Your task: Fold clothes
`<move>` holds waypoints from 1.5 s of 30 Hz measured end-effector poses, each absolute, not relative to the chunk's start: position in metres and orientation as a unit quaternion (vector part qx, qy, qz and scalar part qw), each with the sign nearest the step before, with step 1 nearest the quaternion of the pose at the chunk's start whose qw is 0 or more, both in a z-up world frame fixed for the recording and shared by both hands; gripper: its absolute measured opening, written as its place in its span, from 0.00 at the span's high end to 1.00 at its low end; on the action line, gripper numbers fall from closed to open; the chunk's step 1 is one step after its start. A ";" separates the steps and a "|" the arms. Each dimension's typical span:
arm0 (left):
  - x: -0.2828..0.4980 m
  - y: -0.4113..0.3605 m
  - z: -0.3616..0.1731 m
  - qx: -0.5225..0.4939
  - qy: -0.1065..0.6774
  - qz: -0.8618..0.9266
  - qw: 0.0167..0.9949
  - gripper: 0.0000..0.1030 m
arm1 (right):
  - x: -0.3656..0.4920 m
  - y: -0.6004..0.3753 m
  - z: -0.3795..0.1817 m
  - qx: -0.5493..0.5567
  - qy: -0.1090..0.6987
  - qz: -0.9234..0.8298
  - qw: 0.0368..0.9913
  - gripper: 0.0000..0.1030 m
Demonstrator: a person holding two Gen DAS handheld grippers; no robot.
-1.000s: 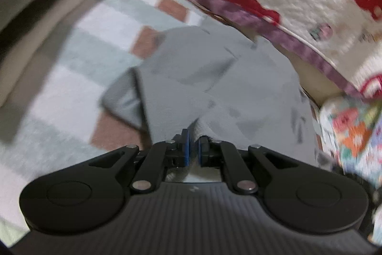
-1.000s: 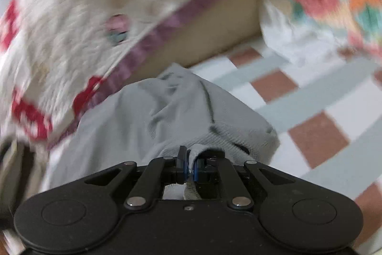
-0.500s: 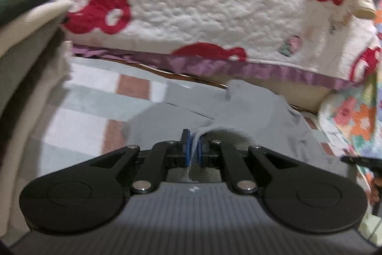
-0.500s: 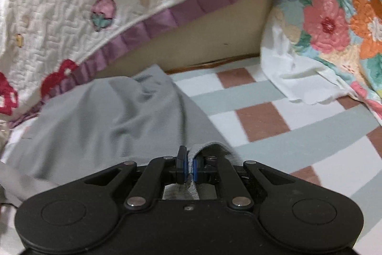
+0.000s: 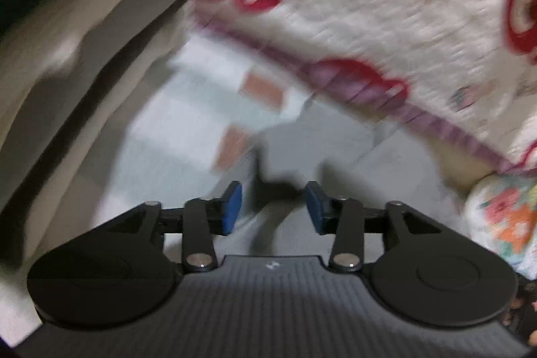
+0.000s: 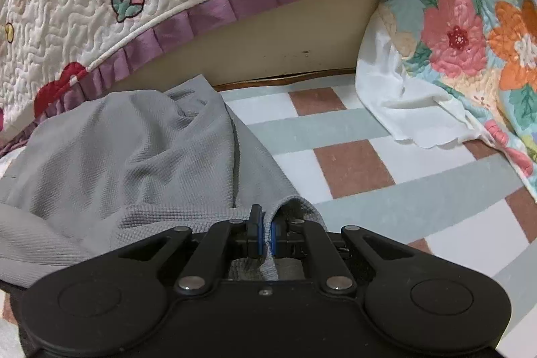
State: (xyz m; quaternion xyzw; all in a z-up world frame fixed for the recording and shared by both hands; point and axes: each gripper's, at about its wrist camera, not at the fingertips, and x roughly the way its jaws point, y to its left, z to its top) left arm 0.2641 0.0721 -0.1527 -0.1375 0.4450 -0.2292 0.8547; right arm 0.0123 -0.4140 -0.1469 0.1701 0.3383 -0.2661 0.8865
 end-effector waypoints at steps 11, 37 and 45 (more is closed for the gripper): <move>0.248 0.019 -0.161 -0.022 0.457 -0.291 0.840 0.52 | -0.026 -0.399 -0.136 0.232 0.306 -0.156 0.910 0.88; 0.241 -0.010 -0.157 -0.057 0.421 -0.367 0.827 0.80 | -0.041 -0.381 -0.165 0.299 0.312 -0.123 0.893 0.58; 0.209 0.001 -0.099 -0.013 0.267 -0.338 0.902 0.93 | -0.026 -0.371 -0.151 0.266 0.282 -0.050 0.920 0.93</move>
